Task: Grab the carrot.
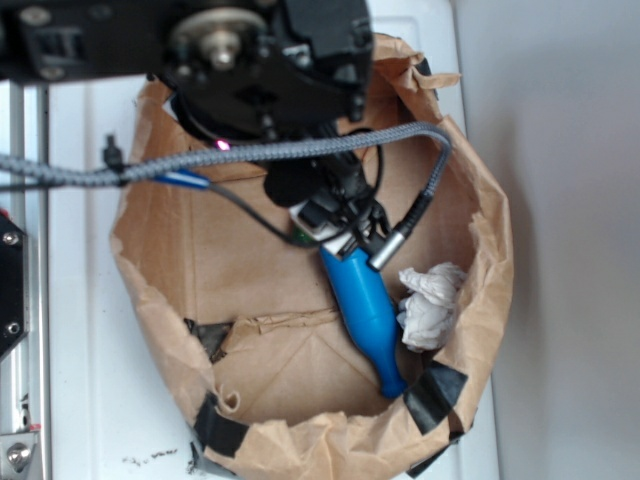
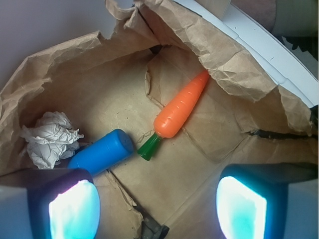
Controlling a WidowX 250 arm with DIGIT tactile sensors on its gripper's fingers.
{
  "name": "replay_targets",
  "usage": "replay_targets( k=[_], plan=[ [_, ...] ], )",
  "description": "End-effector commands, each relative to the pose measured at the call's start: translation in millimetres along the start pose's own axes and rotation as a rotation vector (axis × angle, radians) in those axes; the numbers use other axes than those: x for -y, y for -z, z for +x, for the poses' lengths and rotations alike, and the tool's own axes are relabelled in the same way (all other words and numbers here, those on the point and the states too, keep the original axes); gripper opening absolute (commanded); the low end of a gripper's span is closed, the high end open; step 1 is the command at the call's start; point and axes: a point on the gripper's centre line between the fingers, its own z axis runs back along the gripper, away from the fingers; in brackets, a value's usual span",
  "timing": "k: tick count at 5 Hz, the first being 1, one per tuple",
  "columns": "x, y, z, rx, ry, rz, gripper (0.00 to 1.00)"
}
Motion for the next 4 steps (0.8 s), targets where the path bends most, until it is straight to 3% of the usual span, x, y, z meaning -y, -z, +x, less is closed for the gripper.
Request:
replay_targets(
  k=[1,3,4],
  plan=[
    [1,11,7,0.04,-0.046,-0.038,1.0],
    [-4,50,-8,0.072,-0.103,-0.051,1.0],
    [-1,63,5,0.088,-0.132,-0.03,1.0]
  ],
)
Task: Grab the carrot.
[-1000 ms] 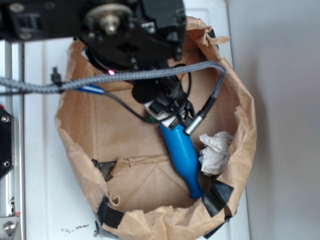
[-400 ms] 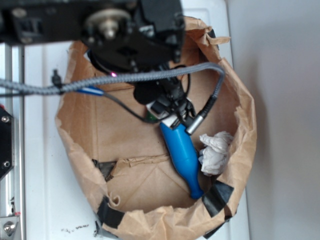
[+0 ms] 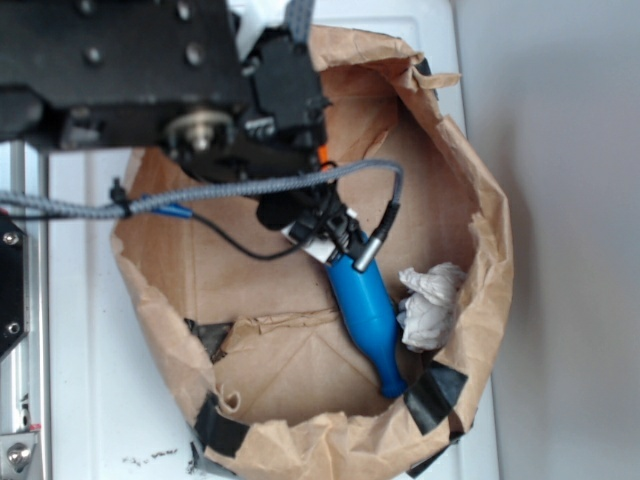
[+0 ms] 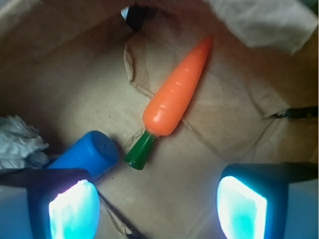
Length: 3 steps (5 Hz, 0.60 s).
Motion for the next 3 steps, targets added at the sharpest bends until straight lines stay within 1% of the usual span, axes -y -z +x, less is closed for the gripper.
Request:
replay_targets(
  k=[1,2,3],
  plan=[
    [11,17,33,0.045,-0.074,0.02,1.0],
    [11,24,47,0.046,-0.118,0.051,1.0],
    [4,29,49,0.049,-0.136,0.07,1.0]
  ],
)
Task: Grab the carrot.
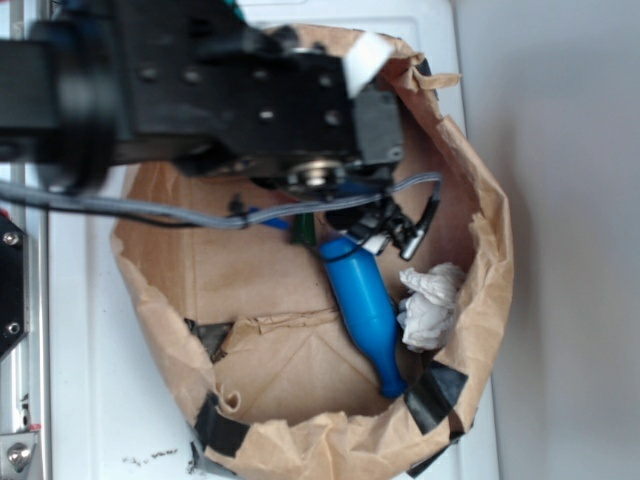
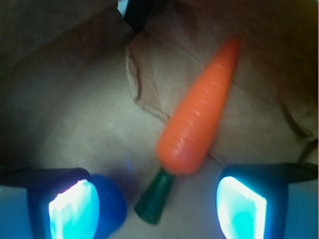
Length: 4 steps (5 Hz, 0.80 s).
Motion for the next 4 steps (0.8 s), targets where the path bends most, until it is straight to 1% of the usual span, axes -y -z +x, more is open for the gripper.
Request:
replay_targets(
  k=[1,2,3,4],
  plan=[
    [-13,15,18,0.057,-0.053,0.004,1.0],
    [-9,44,8,0.022,-0.019,0.014,1.0],
    [-5,56,-4,0.018,-0.007,0.039,0.79],
    [-1,54,2,0.027,-0.026,0.031,0.0]
  ],
)
